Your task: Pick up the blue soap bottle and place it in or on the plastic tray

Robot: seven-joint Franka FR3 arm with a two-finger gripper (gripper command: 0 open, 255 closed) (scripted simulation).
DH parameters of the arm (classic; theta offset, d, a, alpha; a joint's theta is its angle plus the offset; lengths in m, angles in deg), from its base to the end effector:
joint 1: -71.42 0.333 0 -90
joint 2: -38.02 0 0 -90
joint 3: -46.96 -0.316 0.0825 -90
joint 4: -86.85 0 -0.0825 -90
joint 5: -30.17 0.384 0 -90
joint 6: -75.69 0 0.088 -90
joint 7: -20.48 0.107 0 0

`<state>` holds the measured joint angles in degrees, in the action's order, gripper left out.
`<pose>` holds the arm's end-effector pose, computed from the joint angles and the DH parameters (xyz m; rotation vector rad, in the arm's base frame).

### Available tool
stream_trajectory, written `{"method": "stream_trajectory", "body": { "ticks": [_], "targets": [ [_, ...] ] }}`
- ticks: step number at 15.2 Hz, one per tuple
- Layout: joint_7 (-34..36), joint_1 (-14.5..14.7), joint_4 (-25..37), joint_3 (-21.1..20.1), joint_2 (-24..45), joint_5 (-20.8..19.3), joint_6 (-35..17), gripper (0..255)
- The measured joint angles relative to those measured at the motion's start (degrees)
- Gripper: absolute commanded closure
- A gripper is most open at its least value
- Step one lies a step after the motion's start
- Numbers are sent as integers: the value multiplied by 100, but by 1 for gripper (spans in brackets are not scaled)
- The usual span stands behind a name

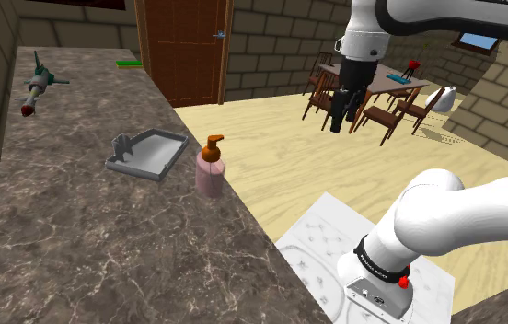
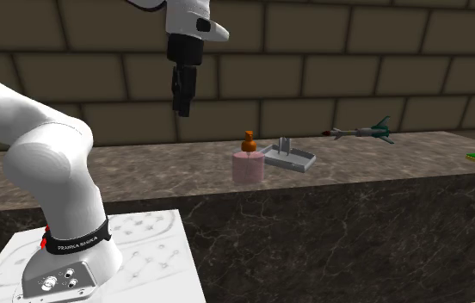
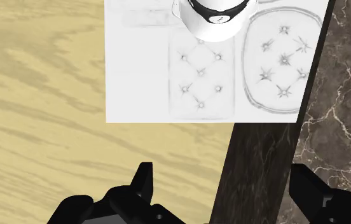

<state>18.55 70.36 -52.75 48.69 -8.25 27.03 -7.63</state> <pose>0.2843 -0.0223 0.5504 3.1029 -0.0083 -0.2737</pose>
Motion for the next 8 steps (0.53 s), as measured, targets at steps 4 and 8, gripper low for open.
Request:
{"method": "stream_trajectory", "body": {
  "ticks": [4, 8],
  "targets": [
    [128, 74, -139, -113, 176, 125, -410, 0],
    [396, 235, -362, -370, 581, 368, -1231, 0]
  ]
}}
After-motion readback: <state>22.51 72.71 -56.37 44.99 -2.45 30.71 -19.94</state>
